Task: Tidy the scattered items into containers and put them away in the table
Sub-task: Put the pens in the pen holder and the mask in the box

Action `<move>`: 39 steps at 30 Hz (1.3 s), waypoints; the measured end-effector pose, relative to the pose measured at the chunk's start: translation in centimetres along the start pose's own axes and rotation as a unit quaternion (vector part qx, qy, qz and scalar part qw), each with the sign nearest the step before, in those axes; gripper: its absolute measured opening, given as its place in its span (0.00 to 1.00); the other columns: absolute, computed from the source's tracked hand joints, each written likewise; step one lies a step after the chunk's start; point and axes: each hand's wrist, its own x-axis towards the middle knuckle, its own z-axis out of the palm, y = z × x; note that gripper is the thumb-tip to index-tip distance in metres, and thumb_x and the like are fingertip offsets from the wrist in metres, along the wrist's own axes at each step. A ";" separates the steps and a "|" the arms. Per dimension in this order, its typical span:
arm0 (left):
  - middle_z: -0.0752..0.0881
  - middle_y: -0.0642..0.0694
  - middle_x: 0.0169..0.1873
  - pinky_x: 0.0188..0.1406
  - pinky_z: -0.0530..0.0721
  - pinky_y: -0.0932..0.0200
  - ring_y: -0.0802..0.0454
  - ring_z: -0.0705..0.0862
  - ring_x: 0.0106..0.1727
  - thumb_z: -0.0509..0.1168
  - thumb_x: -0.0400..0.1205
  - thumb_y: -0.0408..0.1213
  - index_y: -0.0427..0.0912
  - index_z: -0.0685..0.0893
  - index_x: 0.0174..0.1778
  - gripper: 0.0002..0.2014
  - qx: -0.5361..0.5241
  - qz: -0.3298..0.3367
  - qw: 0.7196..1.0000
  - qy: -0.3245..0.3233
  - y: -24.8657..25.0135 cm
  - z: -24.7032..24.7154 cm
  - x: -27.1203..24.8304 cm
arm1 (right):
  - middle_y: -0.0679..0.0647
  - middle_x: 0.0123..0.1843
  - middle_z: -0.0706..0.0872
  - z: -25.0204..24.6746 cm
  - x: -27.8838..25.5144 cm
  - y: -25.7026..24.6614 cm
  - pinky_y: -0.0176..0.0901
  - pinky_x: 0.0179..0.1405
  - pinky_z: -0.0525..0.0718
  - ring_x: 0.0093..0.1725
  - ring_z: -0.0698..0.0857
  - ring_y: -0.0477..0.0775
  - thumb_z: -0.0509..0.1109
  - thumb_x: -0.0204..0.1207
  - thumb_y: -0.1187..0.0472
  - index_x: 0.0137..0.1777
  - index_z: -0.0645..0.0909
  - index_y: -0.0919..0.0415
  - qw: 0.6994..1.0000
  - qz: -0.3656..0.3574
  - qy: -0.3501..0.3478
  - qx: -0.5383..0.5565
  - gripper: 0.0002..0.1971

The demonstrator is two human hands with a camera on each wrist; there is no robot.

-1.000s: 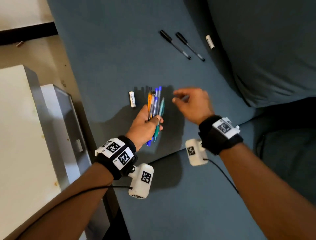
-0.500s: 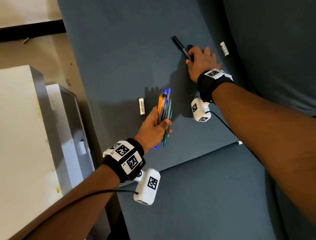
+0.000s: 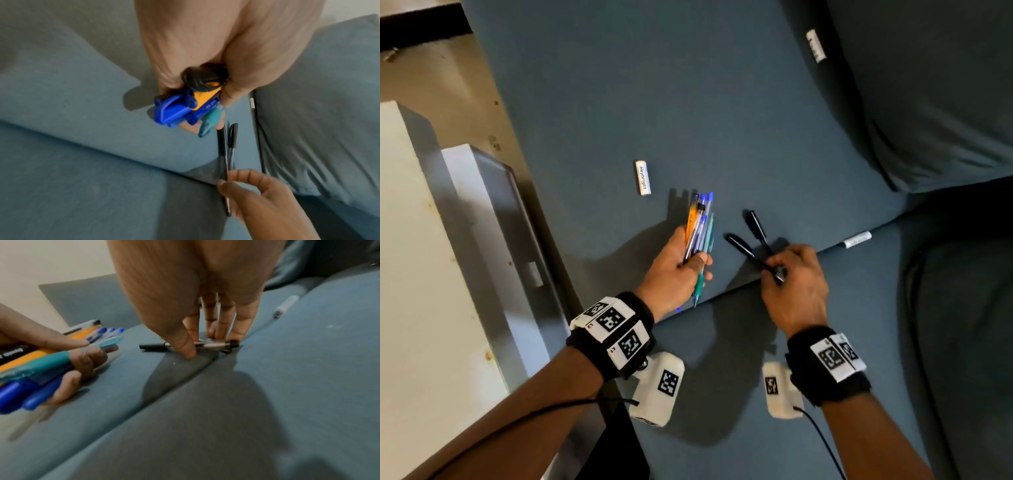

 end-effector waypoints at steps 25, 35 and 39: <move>0.85 0.44 0.43 0.45 0.86 0.55 0.53 0.86 0.38 0.57 0.85 0.26 0.51 0.77 0.61 0.15 0.019 -0.009 0.997 0.073 -4.5 3.3 -6.3 | 0.58 0.57 0.83 1.7 -2.2 -0.4 0.56 0.51 0.80 0.56 0.81 0.66 0.64 0.74 0.60 0.61 0.75 0.55 0.999 0.050 -0.003 0.020 0.15; 0.85 0.45 0.43 0.46 0.85 0.56 0.52 0.86 0.38 0.57 0.85 0.26 0.54 0.77 0.61 0.17 0.014 -0.022 0.999 0.047 -6.6 6.3 -10.3 | 0.63 0.48 0.83 -3.1 -8.0 4.0 0.51 0.44 0.72 0.51 0.81 0.68 0.55 0.83 0.56 0.48 0.70 0.58 0.990 0.064 0.010 0.126 0.06; 0.84 0.45 0.42 0.46 0.82 0.55 0.51 0.85 0.38 0.57 0.85 0.26 0.53 0.77 0.57 0.16 0.041 -0.022 0.999 0.023 -8.0 9.3 -12.2 | 0.61 0.51 0.82 -3.5 -18.0 10.1 0.52 0.46 0.75 0.51 0.82 0.68 0.52 0.82 0.53 0.53 0.73 0.59 0.996 0.070 -0.025 0.058 0.12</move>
